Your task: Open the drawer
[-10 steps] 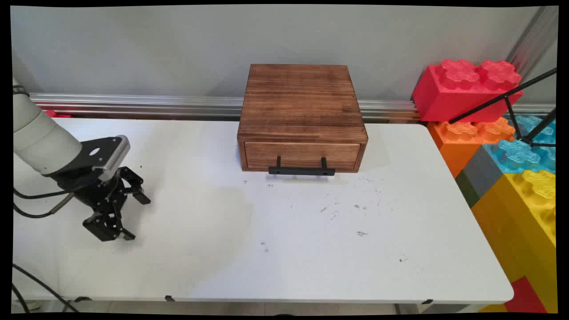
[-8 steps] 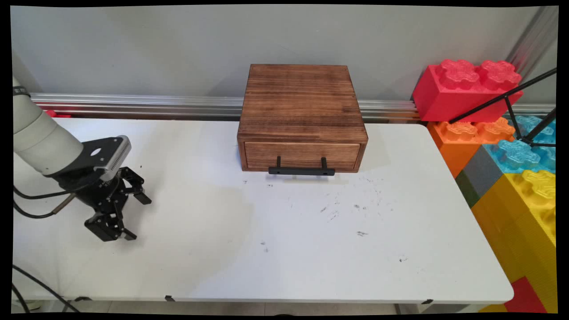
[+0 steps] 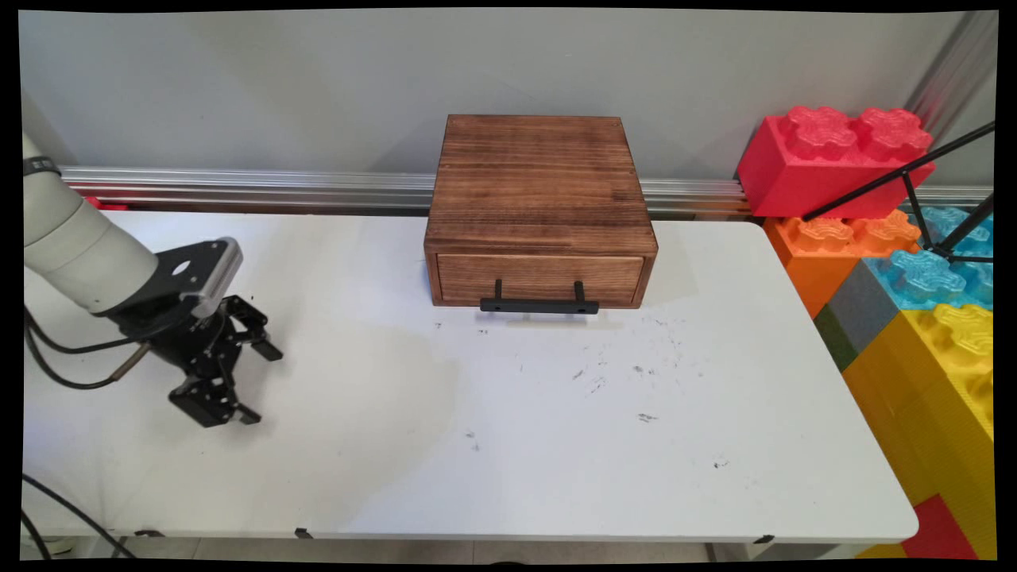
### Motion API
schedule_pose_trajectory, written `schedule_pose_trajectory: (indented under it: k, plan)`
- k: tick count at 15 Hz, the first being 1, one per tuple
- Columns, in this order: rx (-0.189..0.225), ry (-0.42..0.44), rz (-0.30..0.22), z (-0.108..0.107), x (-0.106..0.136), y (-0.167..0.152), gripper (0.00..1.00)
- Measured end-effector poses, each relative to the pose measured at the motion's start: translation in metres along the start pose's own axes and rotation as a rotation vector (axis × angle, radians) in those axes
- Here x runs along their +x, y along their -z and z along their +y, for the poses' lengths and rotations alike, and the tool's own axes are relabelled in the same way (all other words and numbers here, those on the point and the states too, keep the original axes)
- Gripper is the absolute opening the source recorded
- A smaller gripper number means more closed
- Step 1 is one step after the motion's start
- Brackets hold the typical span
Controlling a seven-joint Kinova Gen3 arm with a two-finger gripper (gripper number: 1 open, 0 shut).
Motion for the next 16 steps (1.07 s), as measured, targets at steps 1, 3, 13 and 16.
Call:
schedule_pose_trajectory:
  k: [1,3,13,16]
  plan:
    - [0.006,0.012,0.026,-0.001,0.003,0.001,1.0]
    - [0.016,0.05,0.088,-0.003,0.011,0.003,1.0]
    - [0.041,0.217,0.346,-0.015,0.048,0.011,1.0]
    - [0.049,0.214,0.394,-0.021,0.061,0.008,1.0]
